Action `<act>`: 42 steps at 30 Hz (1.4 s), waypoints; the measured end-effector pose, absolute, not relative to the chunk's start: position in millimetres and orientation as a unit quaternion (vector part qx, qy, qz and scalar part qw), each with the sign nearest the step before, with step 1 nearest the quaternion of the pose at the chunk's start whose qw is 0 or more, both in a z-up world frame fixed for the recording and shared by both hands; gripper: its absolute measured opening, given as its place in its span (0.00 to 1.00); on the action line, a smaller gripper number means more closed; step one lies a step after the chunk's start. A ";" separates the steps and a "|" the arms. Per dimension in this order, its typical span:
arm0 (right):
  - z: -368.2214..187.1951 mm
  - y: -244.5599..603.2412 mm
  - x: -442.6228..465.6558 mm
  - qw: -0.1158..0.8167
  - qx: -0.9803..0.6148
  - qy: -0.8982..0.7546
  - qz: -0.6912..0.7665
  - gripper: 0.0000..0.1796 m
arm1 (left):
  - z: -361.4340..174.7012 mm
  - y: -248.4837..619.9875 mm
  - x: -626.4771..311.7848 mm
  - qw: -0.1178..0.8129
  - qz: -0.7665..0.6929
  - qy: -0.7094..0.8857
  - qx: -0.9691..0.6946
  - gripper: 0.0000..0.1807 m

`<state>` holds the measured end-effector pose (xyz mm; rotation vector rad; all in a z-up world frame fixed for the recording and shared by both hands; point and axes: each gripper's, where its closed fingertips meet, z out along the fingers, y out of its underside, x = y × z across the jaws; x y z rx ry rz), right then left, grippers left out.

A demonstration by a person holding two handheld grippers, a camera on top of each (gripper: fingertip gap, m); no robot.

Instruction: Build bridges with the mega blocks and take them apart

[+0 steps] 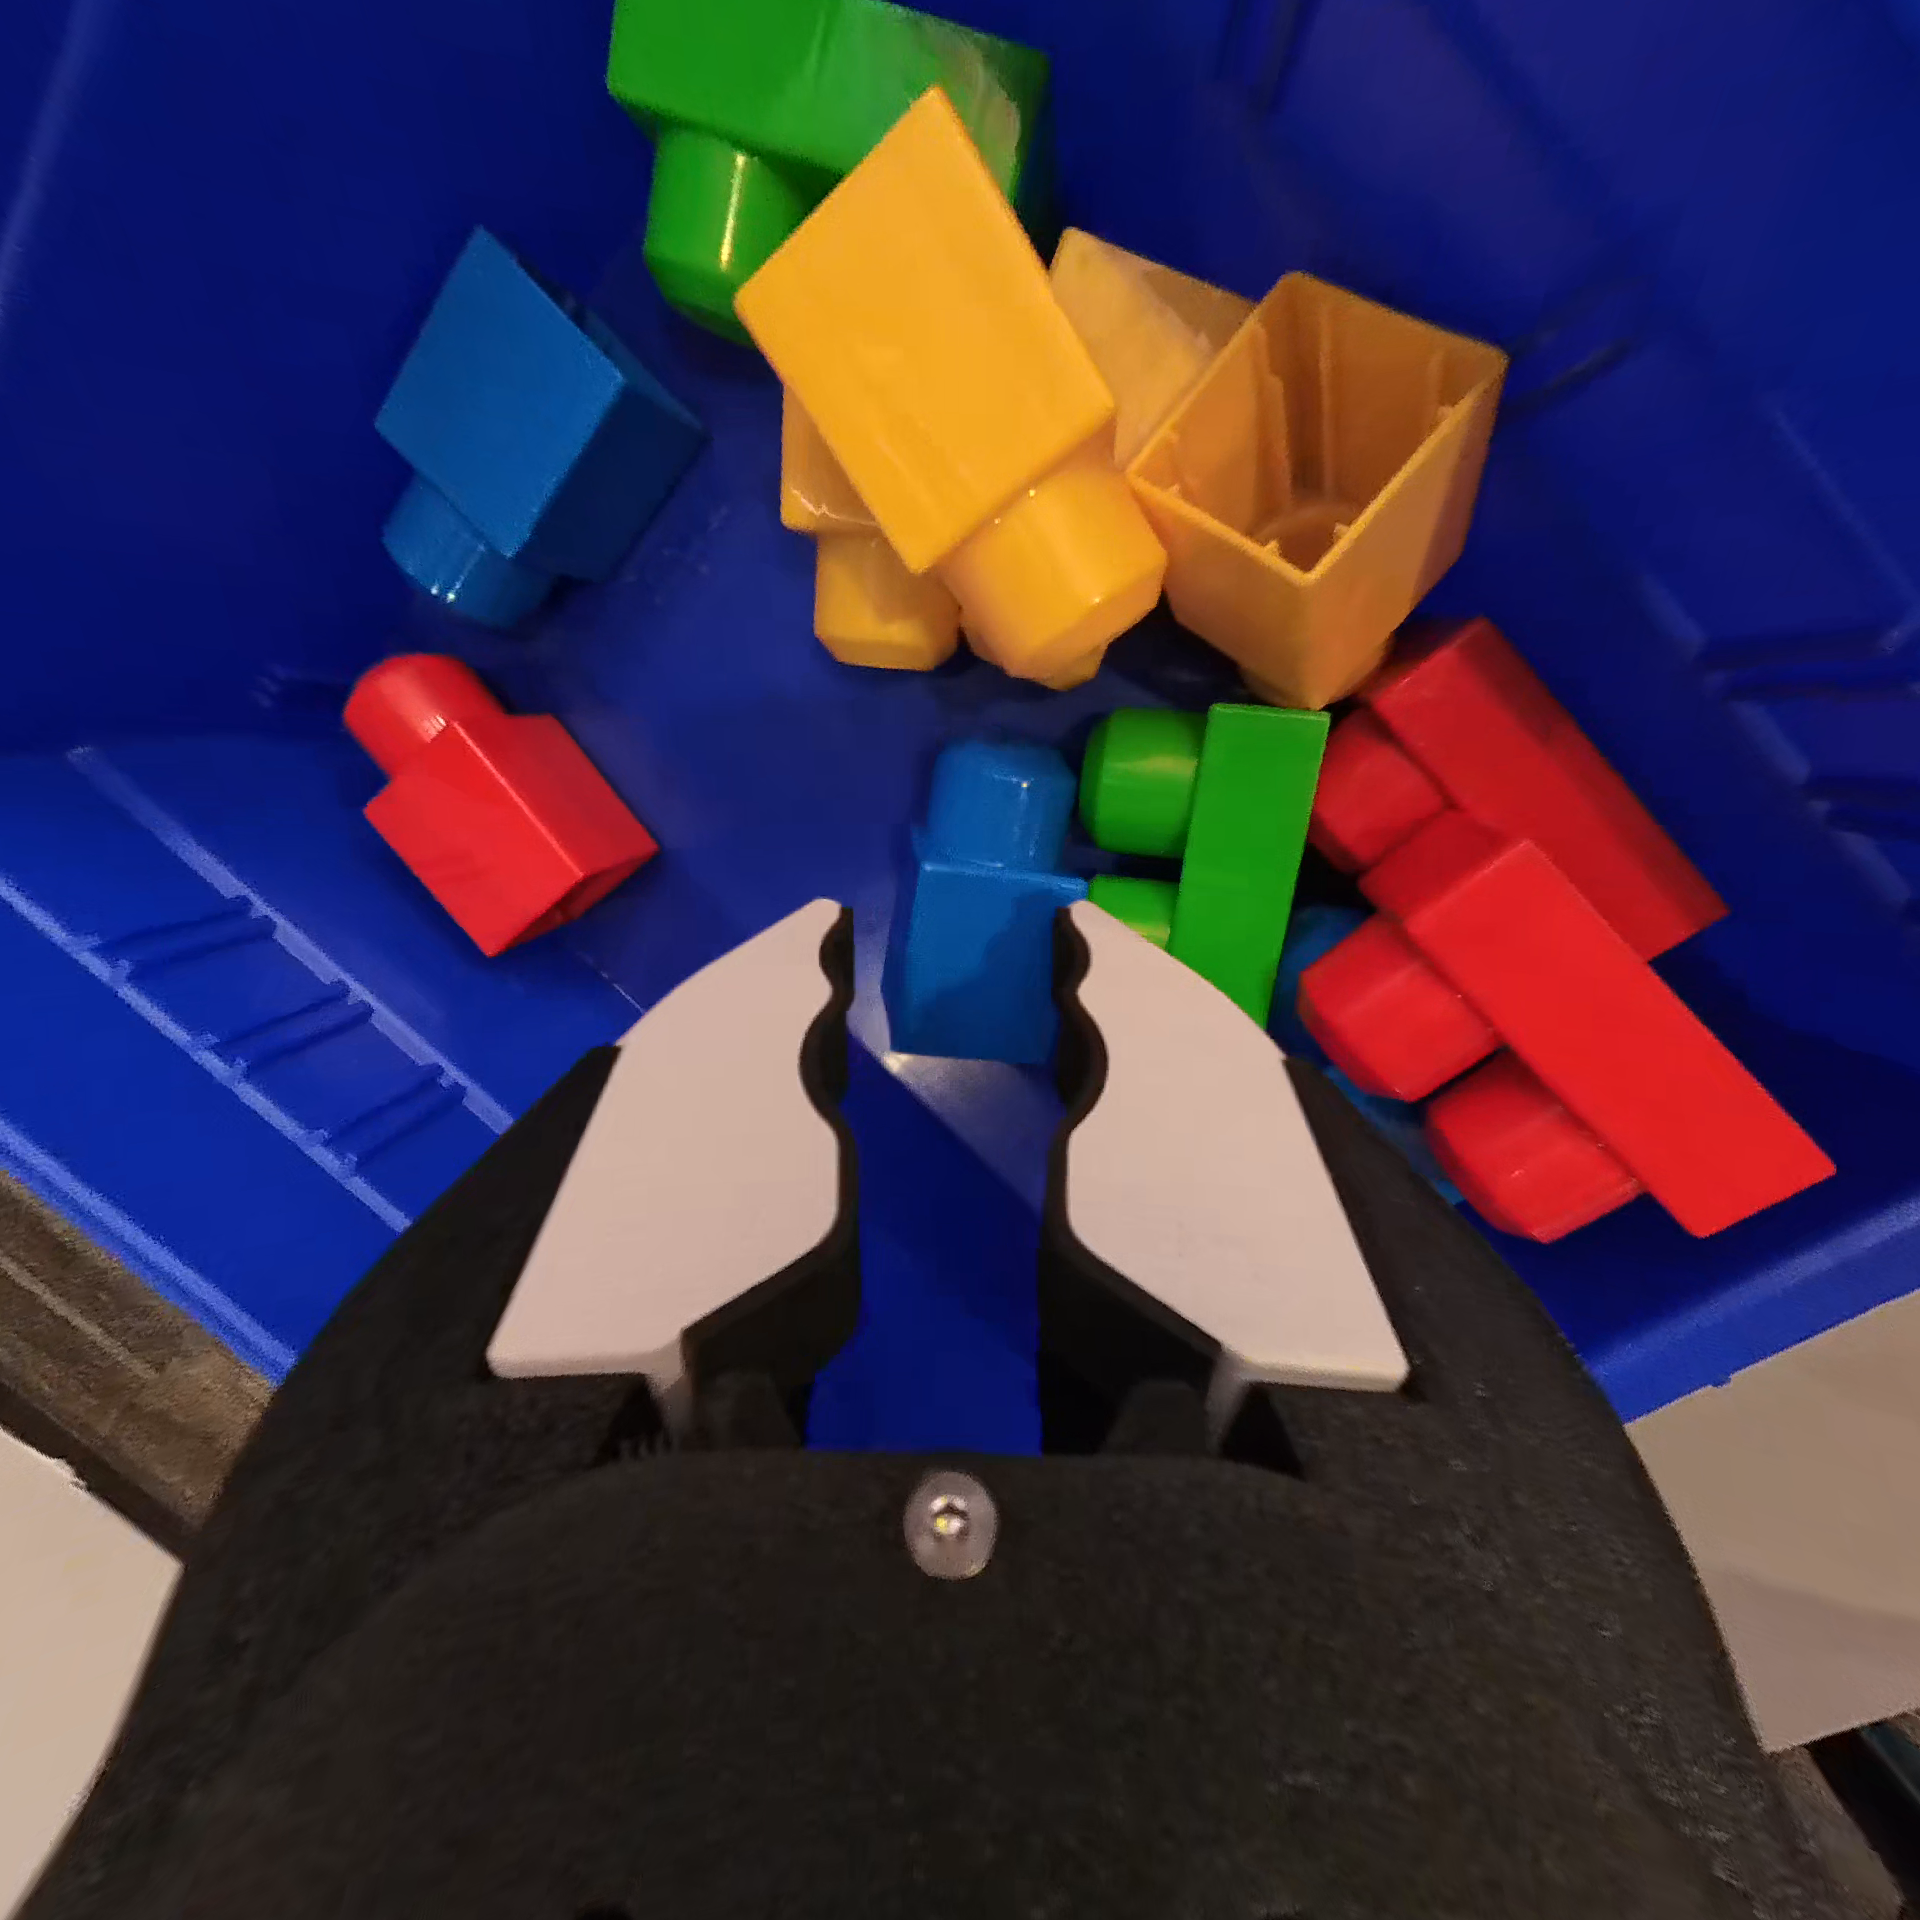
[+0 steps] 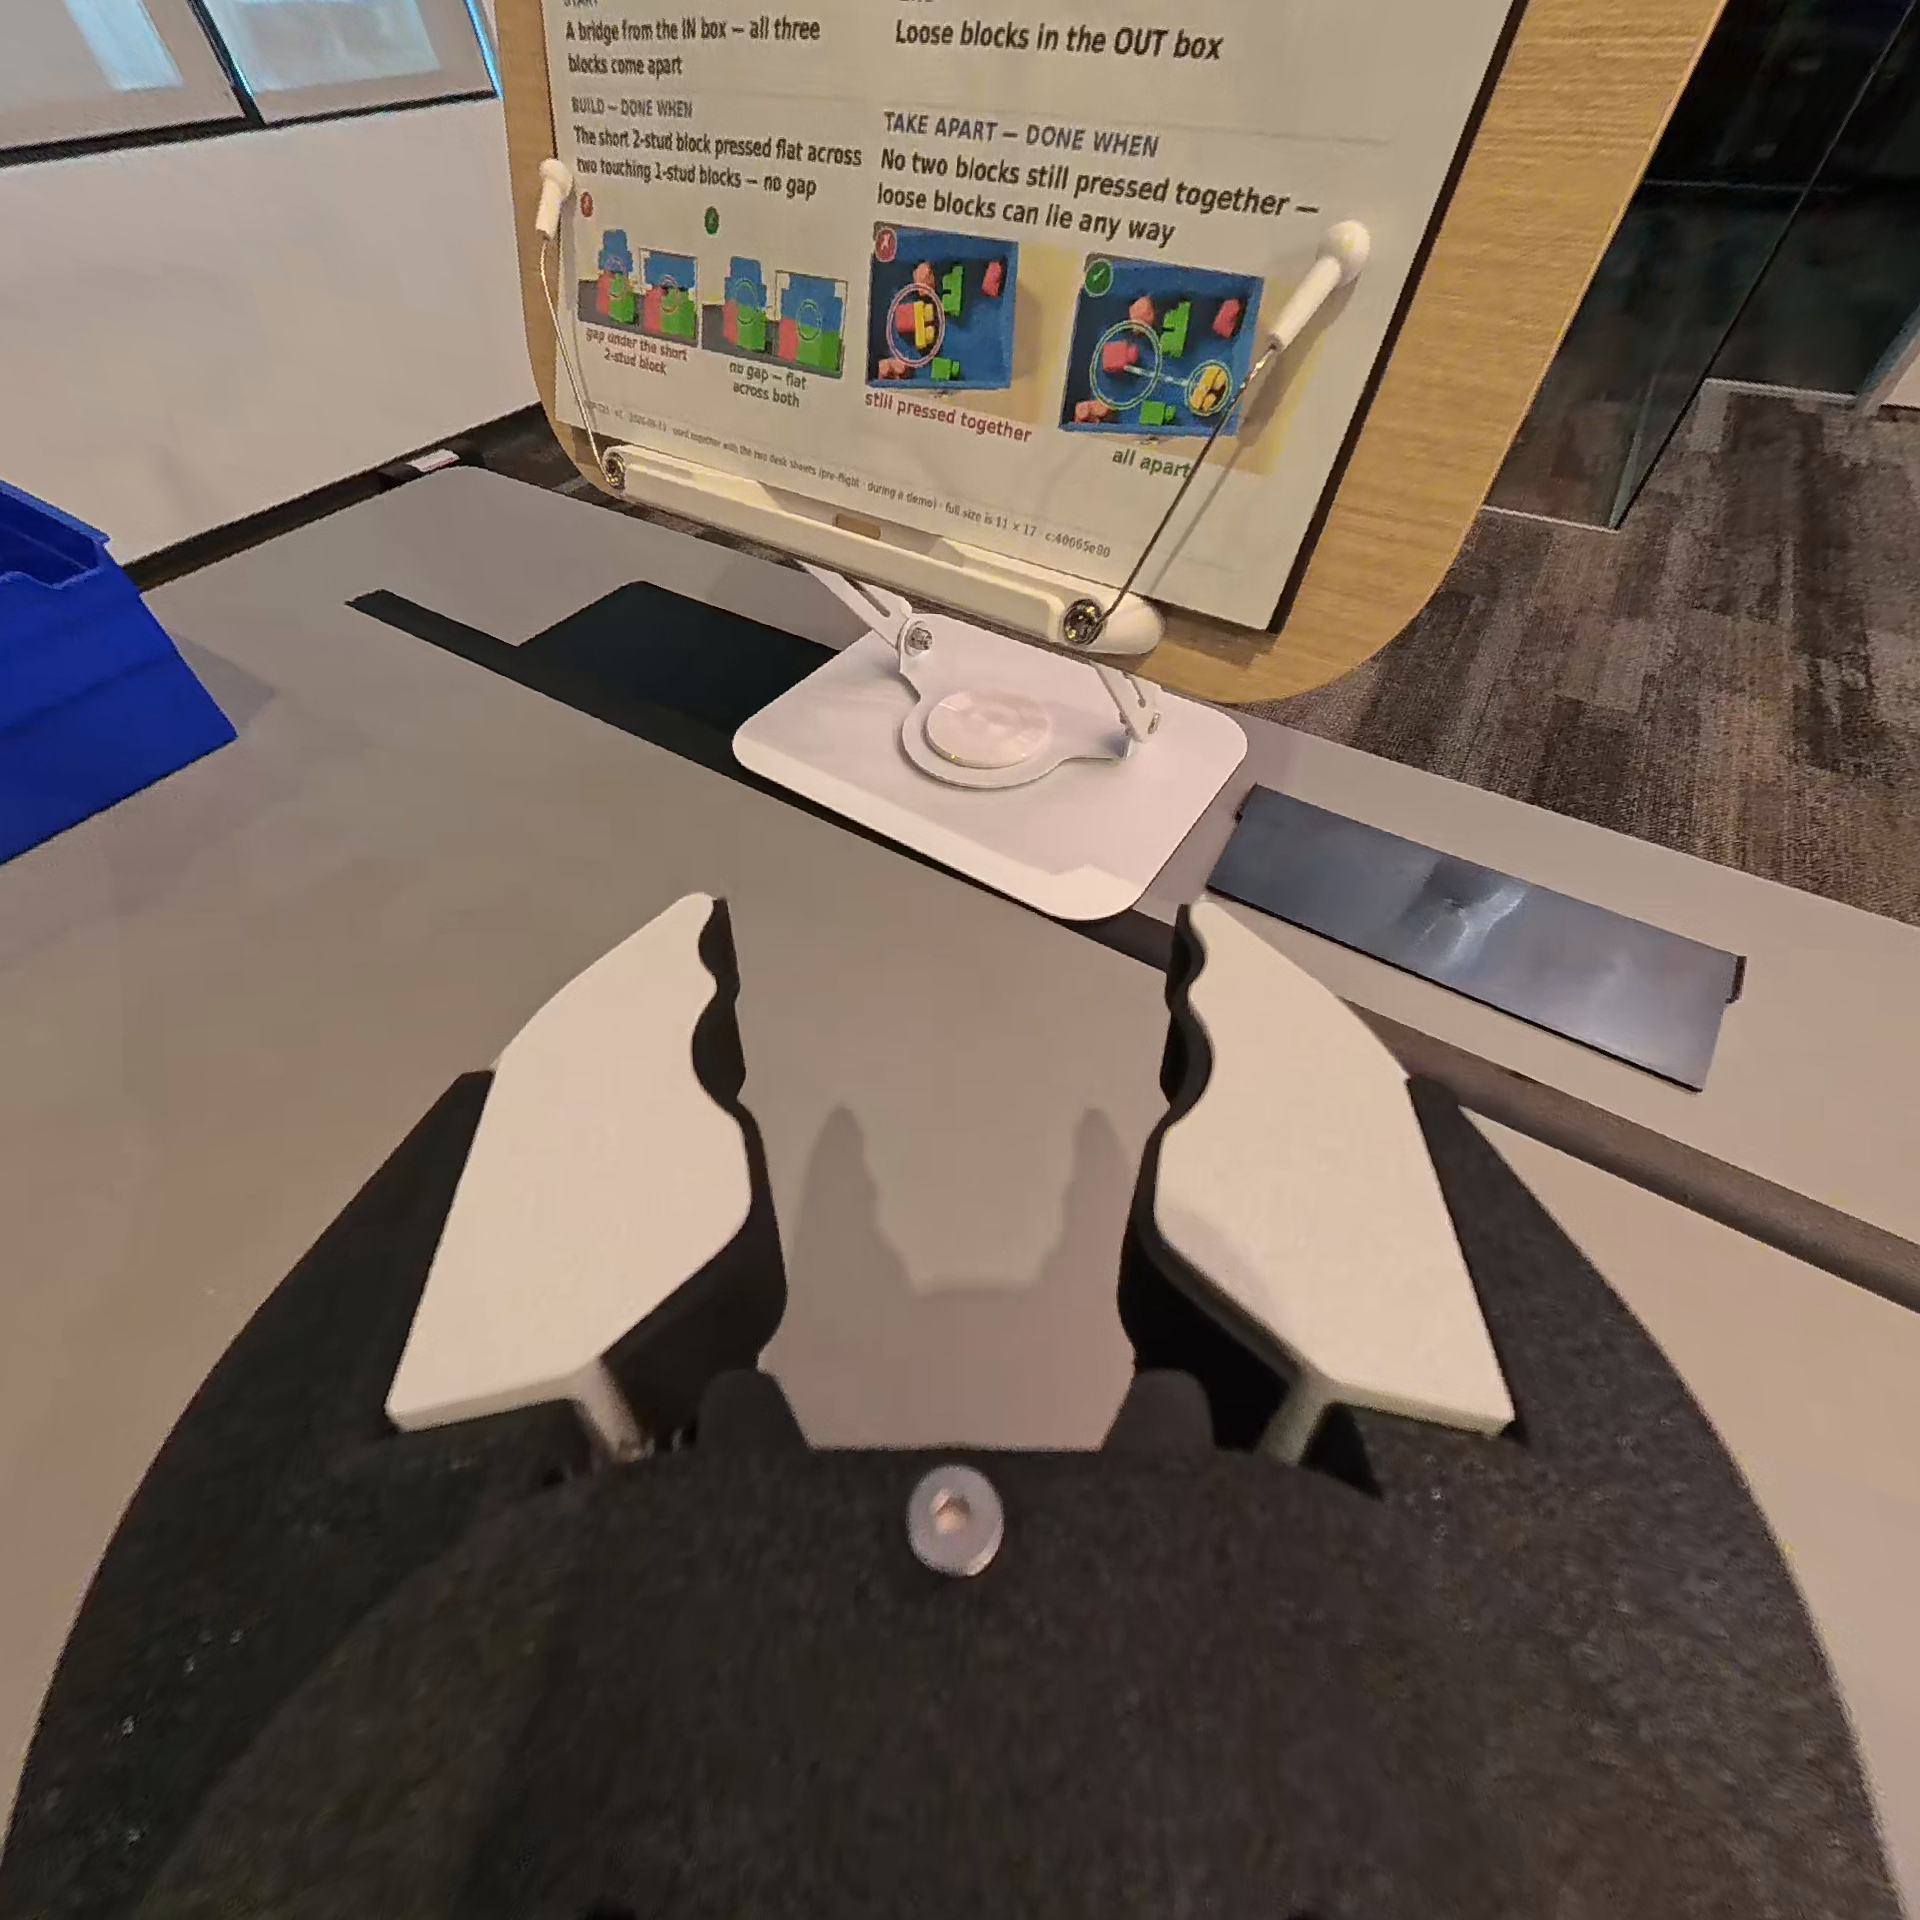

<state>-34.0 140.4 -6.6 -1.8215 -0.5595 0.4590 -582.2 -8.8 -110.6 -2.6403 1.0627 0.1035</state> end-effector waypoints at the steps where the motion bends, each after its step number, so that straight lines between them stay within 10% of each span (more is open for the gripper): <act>1: -7.3 140.2 -34.5 0.555 -0.773 -0.239 0.194 0.44 | -111.0 -9.7 -582.6 0.139 0.038 0.374 -0.916 0.22; 19: -12.7 138.5 -40.3 0.539 -0.777 -0.246 0.213 0.43 | -122.0 1.9 -602.6 0.121 0.115 0.346 -0.923 0.22; 31: -16.5 137.7 -43.7 0.530 -0.779 -0.244 0.231 0.42 | 26.0 5.3 -437.3 0.277 -0.019 0.317 -0.907 0.21; 42: -24.0 132.2 -47.8 0.514 -0.784 -0.251 0.241 0.43 | -95.0 -12.8 -271.3 0.179 -0.168 0.284 -0.927 0.21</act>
